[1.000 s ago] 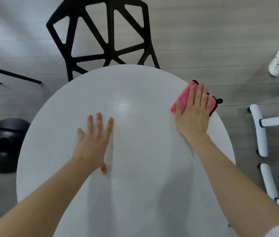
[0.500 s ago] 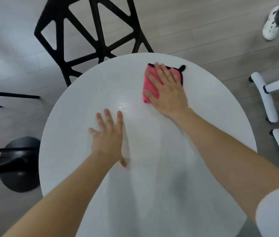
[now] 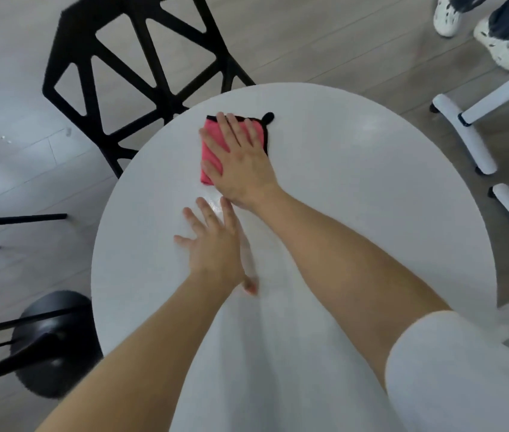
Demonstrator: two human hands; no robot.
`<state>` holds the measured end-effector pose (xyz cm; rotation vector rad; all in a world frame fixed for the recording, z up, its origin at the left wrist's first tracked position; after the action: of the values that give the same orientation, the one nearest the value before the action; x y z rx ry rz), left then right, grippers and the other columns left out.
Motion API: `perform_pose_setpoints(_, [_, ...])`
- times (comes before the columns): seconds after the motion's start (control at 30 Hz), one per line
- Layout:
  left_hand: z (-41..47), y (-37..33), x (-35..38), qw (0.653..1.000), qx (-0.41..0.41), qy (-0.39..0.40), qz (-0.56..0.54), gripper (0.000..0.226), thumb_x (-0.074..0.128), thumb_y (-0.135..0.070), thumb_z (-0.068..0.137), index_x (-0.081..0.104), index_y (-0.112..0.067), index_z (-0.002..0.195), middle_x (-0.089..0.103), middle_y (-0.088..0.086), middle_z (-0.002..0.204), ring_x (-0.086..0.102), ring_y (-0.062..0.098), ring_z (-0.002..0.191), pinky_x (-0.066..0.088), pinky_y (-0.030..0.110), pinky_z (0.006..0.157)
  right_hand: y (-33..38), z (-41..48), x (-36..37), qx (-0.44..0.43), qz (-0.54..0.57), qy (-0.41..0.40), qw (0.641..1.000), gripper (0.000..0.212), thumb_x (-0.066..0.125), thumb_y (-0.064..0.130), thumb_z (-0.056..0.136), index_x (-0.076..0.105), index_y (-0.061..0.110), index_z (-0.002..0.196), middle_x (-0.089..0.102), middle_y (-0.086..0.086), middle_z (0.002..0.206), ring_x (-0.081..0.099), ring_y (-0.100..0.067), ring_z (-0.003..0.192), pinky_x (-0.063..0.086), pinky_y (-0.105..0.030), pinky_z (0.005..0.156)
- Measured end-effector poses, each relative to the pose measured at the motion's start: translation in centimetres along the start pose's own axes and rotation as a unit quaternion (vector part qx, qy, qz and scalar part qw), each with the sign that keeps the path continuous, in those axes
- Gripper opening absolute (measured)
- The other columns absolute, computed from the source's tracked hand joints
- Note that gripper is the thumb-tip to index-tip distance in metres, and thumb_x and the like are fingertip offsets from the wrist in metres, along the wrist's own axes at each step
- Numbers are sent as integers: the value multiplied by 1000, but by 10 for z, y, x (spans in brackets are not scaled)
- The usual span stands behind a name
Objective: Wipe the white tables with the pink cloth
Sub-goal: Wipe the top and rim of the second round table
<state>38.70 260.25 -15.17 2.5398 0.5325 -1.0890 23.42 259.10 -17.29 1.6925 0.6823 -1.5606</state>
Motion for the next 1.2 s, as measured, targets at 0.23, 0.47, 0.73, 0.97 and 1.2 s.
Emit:
perform_pose_setpoints(0.23, [-5, -4, -9, 1000, 8, 4, 3, 193, 98, -78, 39, -33, -8, 162, -17, 36, 172, -5, 64, 159, 37, 76, 117, -171, -156, -26, 144, -18, -8, 989, 72, 28, 65, 112, 19, 29, 174, 9, -7, 182, 7, -24, 169, 11, -53, 135])
perform_pose_setpoints(0.47, [-9, 2, -7, 1000, -11, -12, -27, 189, 101, -74, 41, -26, -6, 164, -18, 31, 173, -8, 59, 161, 30, 76, 121, -158, -167, -19, 327, -44, -27, 944, 72, 23, 60, 113, 19, 21, 174, 12, -23, 179, 11, -39, 167, 11, -62, 133])
perform_pose_setpoints(0.73, [-76, 20, 35, 960, -110, -175, -188, 124, 87, -79, 64, 38, -16, 159, 34, 2, 171, 32, 25, 157, 35, 45, 122, 38, -61, 7, -40, 22, 32, 998, 69, 17, 55, 113, 13, 24, 175, 1, -16, 182, -4, -30, 169, 3, -55, 135])
perform_pose_setpoints(0.97, [-71, 20, 29, 964, -99, -161, -184, 117, 83, -83, 66, 43, -18, 154, 35, -2, 168, 36, 24, 152, 41, 42, 112, -141, -164, -20, 16, -29, 27, 999, 68, 35, 57, 114, 21, 27, 174, 10, -8, 182, 9, -25, 169, 11, -54, 135])
perform_pose_setpoints(1.2, [-73, 22, 37, 960, -91, -180, -193, 119, 83, -82, 68, 41, -18, 159, 32, 0, 173, 31, 23, 158, 38, 44, 119, -60, -83, 0, 236, -5, -26, 971, 73, 25, 53, 109, 18, 19, 174, 12, -28, 178, 9, -42, 167, 8, -64, 132])
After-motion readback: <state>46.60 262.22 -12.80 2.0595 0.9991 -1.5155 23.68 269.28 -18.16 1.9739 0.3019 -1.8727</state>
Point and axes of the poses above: each hand's wrist, its own z-axis towards the middle knuckle, its own x-axis out of the palm, y = z × x, the point moved 5 cm from there along z, towards the middle knuckle
